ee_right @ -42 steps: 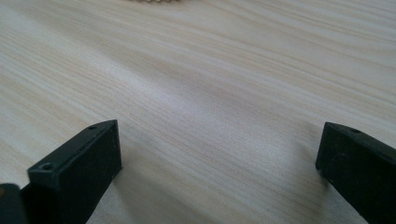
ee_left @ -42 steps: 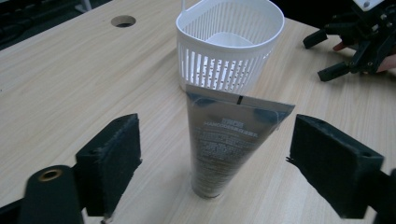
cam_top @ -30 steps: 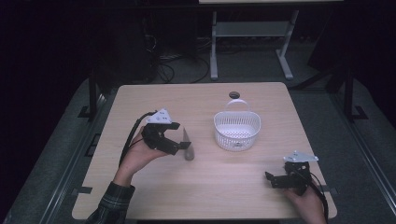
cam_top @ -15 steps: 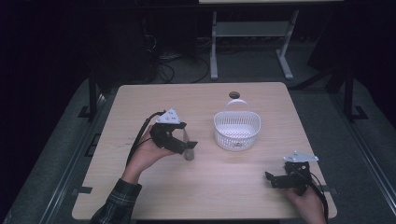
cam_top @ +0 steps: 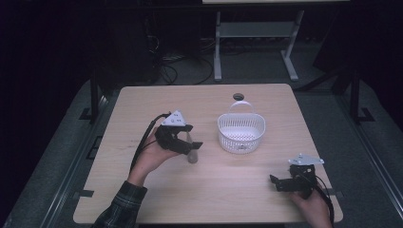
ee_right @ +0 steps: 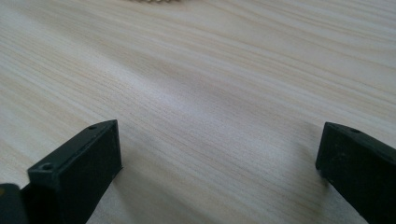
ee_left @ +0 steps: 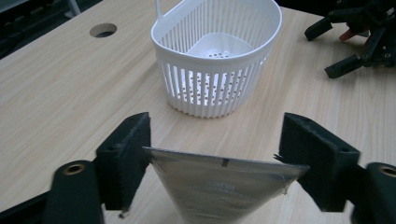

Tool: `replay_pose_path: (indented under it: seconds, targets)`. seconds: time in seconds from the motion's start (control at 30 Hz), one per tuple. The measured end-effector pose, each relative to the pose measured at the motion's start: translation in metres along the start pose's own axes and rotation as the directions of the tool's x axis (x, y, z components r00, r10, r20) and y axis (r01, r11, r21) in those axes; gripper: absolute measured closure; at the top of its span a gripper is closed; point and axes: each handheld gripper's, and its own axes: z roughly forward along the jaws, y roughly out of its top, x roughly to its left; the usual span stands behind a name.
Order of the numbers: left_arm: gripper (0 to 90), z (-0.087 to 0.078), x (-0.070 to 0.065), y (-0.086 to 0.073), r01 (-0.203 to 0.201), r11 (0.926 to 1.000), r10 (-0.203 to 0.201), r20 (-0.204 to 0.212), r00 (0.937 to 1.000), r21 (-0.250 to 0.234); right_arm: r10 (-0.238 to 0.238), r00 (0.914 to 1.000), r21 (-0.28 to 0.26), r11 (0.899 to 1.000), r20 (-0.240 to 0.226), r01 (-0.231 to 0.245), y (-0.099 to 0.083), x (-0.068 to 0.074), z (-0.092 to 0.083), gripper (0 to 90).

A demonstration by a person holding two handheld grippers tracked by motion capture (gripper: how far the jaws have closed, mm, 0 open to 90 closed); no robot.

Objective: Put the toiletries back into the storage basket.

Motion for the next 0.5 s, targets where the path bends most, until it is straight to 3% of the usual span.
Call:
replay_pose_path:
  seconds: [0.5]
  targets:
    - [30.0,-0.0026,0.0014,-0.0005,0.014,0.9999,-0.014,0.008,0.9999,0.004,0.000,1.0000,0.000,1.000,0.000,0.000,0.0000,0.0000,0.0000,0.0]
